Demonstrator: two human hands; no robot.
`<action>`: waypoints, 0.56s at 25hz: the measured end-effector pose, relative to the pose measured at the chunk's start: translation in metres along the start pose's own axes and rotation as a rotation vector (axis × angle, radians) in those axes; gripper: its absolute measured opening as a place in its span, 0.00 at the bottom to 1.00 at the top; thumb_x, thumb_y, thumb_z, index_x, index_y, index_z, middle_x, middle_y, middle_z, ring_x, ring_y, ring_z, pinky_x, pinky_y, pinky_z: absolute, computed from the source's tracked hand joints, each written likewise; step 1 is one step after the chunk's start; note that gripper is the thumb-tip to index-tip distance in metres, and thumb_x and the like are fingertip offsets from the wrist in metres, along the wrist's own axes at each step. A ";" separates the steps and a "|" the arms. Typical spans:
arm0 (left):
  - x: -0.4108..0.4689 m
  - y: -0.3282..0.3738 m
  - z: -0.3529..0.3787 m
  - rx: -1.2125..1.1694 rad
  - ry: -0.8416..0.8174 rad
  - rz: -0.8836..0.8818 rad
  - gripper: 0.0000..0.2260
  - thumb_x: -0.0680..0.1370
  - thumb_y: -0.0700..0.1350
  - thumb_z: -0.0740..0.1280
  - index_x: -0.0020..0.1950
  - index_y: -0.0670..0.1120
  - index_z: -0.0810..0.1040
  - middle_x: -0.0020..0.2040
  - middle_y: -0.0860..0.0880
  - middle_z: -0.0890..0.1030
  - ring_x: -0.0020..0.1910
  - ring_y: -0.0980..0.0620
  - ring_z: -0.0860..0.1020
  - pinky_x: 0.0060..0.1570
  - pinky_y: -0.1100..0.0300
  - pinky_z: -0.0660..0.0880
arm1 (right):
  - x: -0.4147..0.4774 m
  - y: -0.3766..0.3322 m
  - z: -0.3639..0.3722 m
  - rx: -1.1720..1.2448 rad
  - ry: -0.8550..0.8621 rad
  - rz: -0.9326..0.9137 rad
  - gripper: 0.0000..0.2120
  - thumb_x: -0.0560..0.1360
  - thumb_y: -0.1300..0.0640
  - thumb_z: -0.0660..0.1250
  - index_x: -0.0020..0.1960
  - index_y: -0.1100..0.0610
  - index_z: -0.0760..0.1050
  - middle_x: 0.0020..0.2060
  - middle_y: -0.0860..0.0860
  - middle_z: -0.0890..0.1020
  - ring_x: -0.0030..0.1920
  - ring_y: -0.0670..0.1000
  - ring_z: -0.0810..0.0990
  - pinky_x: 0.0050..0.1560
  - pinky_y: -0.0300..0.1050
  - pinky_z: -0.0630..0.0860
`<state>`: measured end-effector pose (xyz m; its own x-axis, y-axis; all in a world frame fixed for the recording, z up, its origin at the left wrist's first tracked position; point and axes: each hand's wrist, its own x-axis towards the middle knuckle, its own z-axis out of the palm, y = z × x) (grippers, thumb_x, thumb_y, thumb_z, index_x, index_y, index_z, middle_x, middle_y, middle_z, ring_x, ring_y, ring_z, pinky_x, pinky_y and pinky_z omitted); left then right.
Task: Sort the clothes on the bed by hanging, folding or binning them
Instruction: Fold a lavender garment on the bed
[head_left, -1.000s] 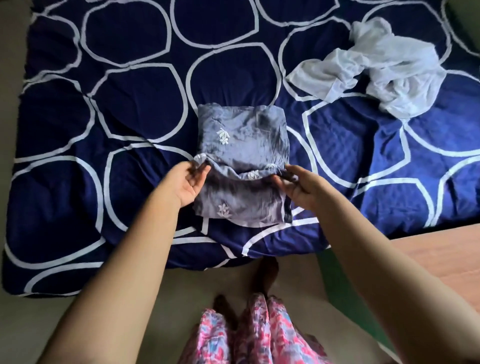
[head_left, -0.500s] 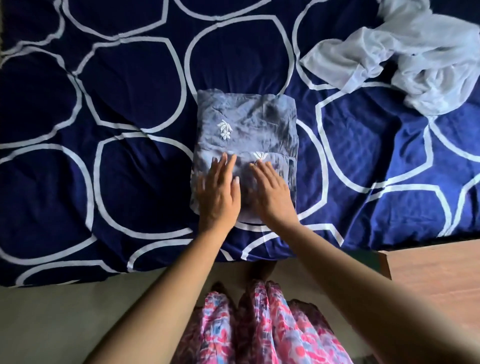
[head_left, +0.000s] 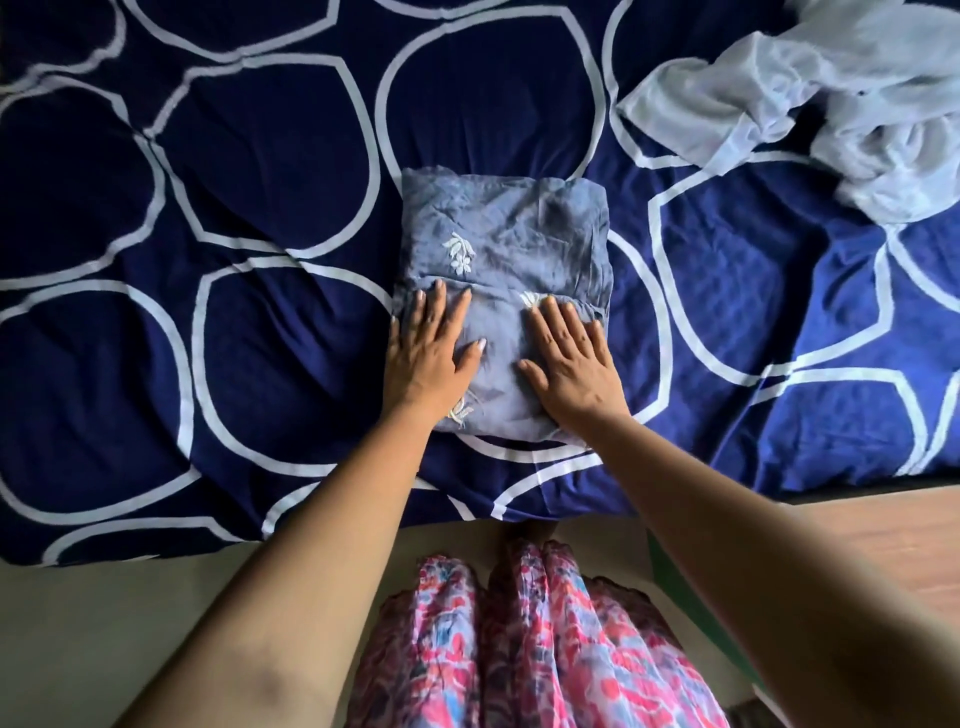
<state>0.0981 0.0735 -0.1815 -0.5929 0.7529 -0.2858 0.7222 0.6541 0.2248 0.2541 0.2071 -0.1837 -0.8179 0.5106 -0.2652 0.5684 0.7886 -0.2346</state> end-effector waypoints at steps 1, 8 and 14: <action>-0.007 -0.006 -0.005 -0.002 0.041 0.060 0.32 0.76 0.64 0.46 0.79 0.55 0.49 0.79 0.49 0.49 0.78 0.47 0.47 0.75 0.45 0.44 | -0.010 0.002 -0.004 -0.024 0.095 -0.046 0.34 0.78 0.35 0.47 0.78 0.51 0.48 0.77 0.51 0.48 0.77 0.50 0.45 0.76 0.51 0.40; -0.070 -0.074 0.000 0.241 0.092 0.494 0.46 0.67 0.55 0.69 0.79 0.52 0.48 0.79 0.50 0.48 0.78 0.53 0.46 0.75 0.47 0.46 | -0.090 0.027 0.025 -0.190 0.230 -0.259 0.37 0.68 0.49 0.63 0.75 0.56 0.59 0.73 0.55 0.66 0.73 0.53 0.64 0.74 0.52 0.56; -0.054 -0.069 -0.016 0.205 0.038 0.418 0.44 0.61 0.44 0.78 0.74 0.51 0.64 0.73 0.49 0.68 0.74 0.51 0.63 0.73 0.52 0.37 | -0.075 0.020 0.019 -0.132 0.253 -0.215 0.30 0.66 0.60 0.71 0.68 0.61 0.72 0.66 0.55 0.75 0.67 0.57 0.73 0.72 0.57 0.52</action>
<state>0.0748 -0.0115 -0.1667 -0.2457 0.9536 -0.1742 0.9552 0.2688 0.1240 0.3279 0.1782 -0.1863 -0.9232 0.3837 0.0209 0.3778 0.9164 -0.1323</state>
